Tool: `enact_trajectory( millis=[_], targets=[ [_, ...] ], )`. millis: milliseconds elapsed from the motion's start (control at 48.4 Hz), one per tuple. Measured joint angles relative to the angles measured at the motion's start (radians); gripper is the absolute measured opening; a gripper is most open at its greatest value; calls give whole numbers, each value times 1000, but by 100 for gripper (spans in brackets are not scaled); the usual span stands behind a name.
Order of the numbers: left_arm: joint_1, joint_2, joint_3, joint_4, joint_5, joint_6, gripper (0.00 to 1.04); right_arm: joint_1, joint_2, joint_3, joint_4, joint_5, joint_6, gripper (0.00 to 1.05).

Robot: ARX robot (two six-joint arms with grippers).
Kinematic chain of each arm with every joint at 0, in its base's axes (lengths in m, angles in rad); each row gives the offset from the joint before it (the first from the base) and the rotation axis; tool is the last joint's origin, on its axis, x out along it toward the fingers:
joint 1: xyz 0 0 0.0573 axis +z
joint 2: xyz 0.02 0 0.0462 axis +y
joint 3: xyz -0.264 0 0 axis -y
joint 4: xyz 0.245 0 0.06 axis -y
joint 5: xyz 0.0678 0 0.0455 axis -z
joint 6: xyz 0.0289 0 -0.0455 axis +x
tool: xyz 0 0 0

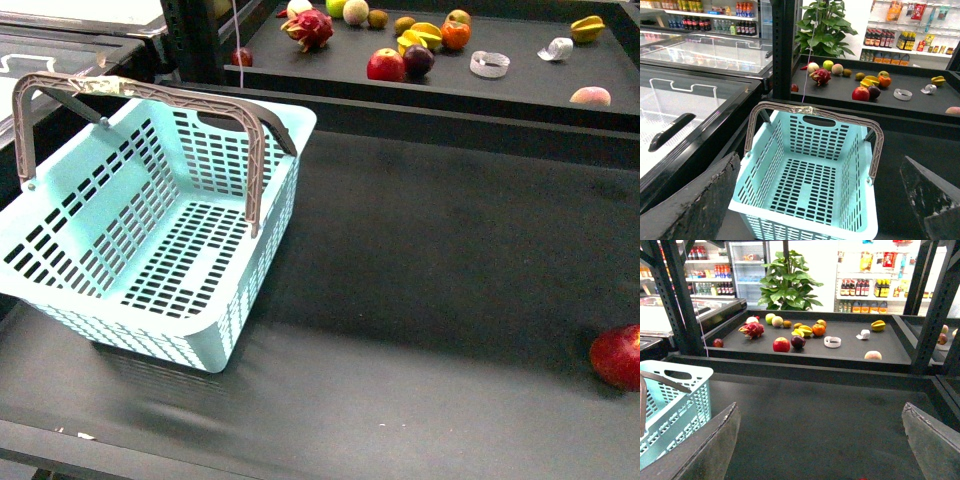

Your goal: Pick mango with right arm and hold basket with left

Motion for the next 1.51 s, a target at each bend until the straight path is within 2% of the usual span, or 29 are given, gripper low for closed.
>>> enact_trajectory(
  millis=[868, 888, 909, 950, 971, 1012, 1054, 1115, 1219, 1508],
  targets=[
    [0, 0, 0, 0, 0, 0, 97, 0, 0, 0, 0, 0, 0, 96],
    [-2, 1, 0, 1, -8, -4, 97, 0, 0, 0, 0, 0, 0, 96],
    [-21, 10, 0, 12, -60, -29, 97, 0, 0, 0, 0, 0, 0, 96],
    [-105, 102, 1, 127, -321, -142, 97, 0, 0, 0, 0, 1, 0, 96],
    [-125, 150, 2, 172, -390, -183, 97, 0, 0, 0, 0, 1, 0, 96],
    [-142, 256, 3, 259, -477, -257, 97, 0, 0, 0, 0, 1, 0, 96],
    [-140, 404, 14, 360, -524, -353, 97, 0, 0, 0, 0, 0, 0, 96],
    [-127, 713, 64, 568, -507, -505, 97, 0, 0, 0, 0, 0, 0, 96],
    [-131, 1126, 183, 772, -455, -653, 97, 0, 0, 0, 0, 0, 0, 96],
    [-202, 1713, 495, 854, -354, -849, 97, 0, 0, 0, 0, 0, 0, 96]
  ],
)
